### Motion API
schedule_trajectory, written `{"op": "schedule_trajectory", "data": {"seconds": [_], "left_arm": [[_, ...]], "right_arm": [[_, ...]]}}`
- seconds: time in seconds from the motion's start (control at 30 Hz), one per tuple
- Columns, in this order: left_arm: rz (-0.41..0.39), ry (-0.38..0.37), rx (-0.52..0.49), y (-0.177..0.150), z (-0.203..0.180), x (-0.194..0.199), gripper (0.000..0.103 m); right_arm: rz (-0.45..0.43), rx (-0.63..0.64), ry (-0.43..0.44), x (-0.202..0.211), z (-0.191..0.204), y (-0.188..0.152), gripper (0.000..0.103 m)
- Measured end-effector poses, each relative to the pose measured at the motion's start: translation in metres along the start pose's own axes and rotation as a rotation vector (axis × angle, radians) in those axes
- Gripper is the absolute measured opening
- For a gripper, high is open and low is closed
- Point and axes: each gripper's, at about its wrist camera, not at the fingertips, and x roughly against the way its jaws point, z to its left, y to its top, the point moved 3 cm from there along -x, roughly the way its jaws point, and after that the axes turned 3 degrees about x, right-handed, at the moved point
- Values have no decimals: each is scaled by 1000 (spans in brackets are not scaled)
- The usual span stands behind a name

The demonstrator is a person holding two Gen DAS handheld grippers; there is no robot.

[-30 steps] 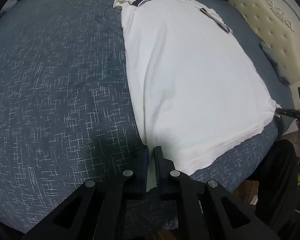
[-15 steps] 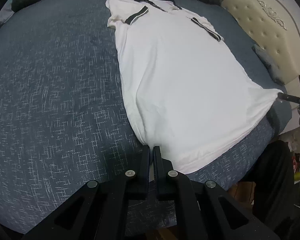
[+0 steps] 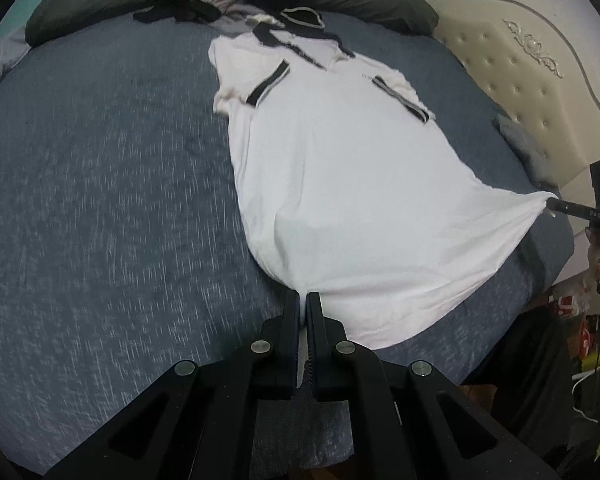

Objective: Fold clothes
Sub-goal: 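Lift the hem with both tools and fold it toward the collar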

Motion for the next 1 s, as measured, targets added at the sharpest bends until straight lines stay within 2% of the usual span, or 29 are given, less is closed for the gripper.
{"op": "schedule_trajectory", "data": {"seconds": [0.27,0.6,1.0], "left_arm": [[-55,-20,9,51,-1,15,3],[-115,-40,21,133,7,27,3],[-129,-44,69,240,44,-13,3]], "right_arm": [[-53,28,4,16,12,47,4],[-109,34,6,23,13,129,4],[-129,14,-13,-19,-15,237,4]]}}
